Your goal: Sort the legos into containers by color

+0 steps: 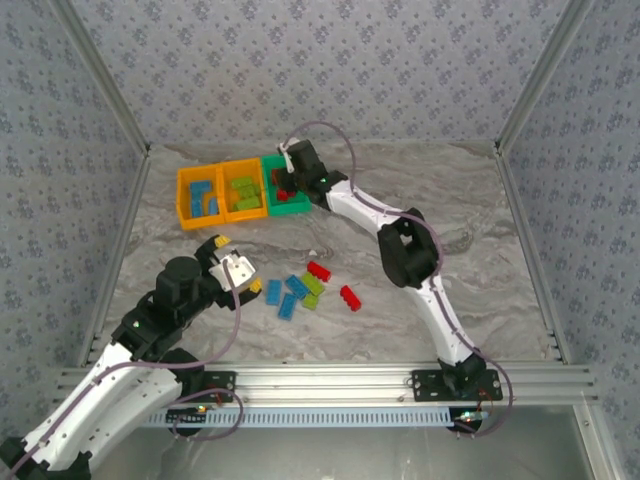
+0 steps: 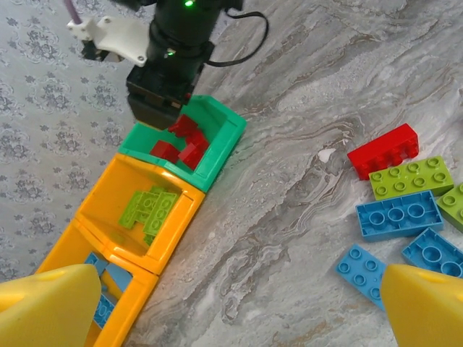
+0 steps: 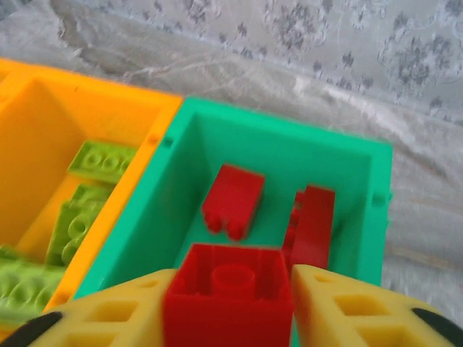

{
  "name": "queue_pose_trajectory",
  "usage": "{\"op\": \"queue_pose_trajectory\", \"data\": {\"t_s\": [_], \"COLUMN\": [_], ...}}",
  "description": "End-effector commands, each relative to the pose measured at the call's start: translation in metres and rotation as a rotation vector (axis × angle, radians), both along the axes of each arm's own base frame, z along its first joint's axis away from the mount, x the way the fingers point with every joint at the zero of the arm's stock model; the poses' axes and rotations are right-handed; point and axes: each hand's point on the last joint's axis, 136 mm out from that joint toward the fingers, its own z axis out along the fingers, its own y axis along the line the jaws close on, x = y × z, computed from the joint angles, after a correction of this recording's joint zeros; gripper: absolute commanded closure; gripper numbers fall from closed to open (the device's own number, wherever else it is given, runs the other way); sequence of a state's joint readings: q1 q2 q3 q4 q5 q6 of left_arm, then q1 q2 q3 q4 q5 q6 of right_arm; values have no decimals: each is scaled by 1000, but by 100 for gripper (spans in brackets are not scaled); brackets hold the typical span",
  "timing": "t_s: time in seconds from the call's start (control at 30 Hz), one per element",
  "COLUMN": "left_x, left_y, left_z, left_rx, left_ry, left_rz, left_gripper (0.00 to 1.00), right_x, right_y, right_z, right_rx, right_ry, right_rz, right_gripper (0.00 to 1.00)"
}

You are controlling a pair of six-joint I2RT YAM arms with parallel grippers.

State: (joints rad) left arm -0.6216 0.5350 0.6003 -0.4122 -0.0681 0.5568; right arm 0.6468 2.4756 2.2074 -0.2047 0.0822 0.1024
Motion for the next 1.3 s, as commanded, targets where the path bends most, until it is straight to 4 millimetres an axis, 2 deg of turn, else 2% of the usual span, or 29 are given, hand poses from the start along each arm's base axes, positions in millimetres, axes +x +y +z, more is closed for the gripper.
{"op": "queue_pose_trajectory", "data": {"t_s": [0.0,0.07,0.17,0.3,0.33,0.4,0.43,0.47,0.57,0.7,0.77,0.8,0.83,0.93,0.97,1.03,1.1,1.27], "left_x": [3,3,4,3,3,3,3,3,2,2,2,2,0,1,6,21,33,46], "left_y": [-3,-2,-1,0,1,1,1,1,-1,-6,-12,-17,-23,-46,-54,-64,-78,-130], "left_z": [7,7,7,7,7,8,8,8,6,4,6,8,12,22,21,14,-3,-41], "left_rx": [-18,-17,-13,-11,-11,-13,-13,-14,-12,-25,-60,-93,-125,-262,-305,-372,-401,-338], "left_ry": [-28,-28,-32,-32,-32,-34,-35,-35,-30,1,49,90,131,329,404,506,599,721], "left_rz": [-9,-4,2,6,6,7,5,7,-2,-19,-23,-28,-40,-31,7,134,250,285], "left_gripper": [1,1,1,1,1,1,1,1,1,1,1,1,1,1,1,6,12,14], "right_x": [9,10,-1,-29,-39,-58,-70,-82,-116,-168,-198,-214,-227,-263,-275,-291,-303,-313], "right_y": [-8,-6,-3,-4,-5,-9,-18,-30,-69,-113,-137,-150,-158,-186,-196,-213,-230,-252], "right_z": [5,12,22,41,41,59,57,70,89,104,105,94,92,82,77,69,61,50], "right_rx": [-52,-49,-70,-132,-145,-115,-106,-85,-73,-40,-17,-21,-17,6,11,19,39,141], "right_ry": [55,65,83,92,95,40,27,7,4,-12,0,35,54,127,150,179,199,255], "right_rz": [-20,-19,7,63,89,127,136,138,115,98,78,71,66,23,5,-40,-95,-188], "right_gripper": [41,40,40,41,41,40,39,37,36,30,29,29,29,27,25,21,17,6]}}
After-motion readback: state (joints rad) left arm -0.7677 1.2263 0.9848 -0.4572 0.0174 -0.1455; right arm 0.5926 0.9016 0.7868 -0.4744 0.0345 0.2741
